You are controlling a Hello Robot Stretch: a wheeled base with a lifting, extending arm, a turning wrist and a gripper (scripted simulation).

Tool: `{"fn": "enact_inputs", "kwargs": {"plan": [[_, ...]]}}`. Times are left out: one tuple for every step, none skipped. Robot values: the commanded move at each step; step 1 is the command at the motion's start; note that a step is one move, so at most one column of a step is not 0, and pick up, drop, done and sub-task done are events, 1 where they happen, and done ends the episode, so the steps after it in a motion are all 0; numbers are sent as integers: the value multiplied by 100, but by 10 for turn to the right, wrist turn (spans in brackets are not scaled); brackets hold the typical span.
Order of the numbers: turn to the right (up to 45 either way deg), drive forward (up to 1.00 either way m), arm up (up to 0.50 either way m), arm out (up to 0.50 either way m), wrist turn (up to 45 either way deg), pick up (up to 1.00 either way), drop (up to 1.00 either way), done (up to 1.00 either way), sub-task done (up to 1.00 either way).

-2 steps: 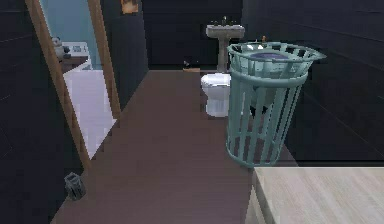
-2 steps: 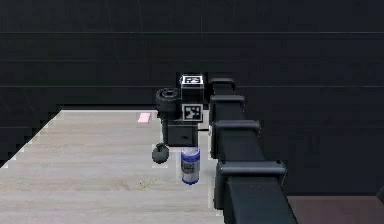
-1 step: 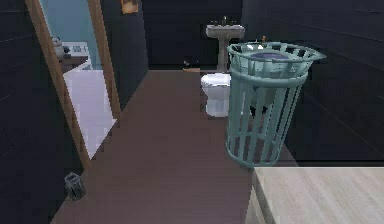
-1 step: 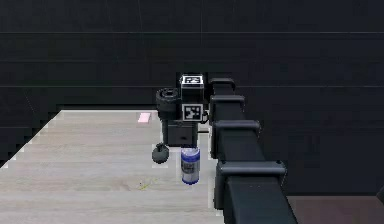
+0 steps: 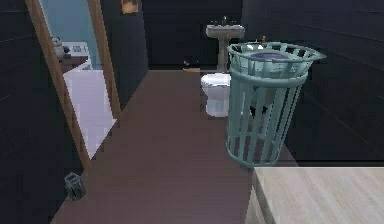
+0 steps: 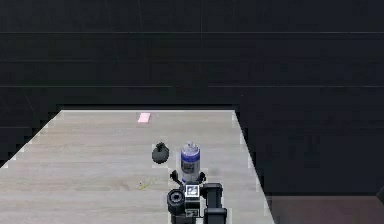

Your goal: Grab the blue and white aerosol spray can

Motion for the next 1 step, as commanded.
{"fn": "enact_inputs", "kwargs": {"plan": [[0, 0, 0, 0, 0, 100, 0, 0, 0]]}}
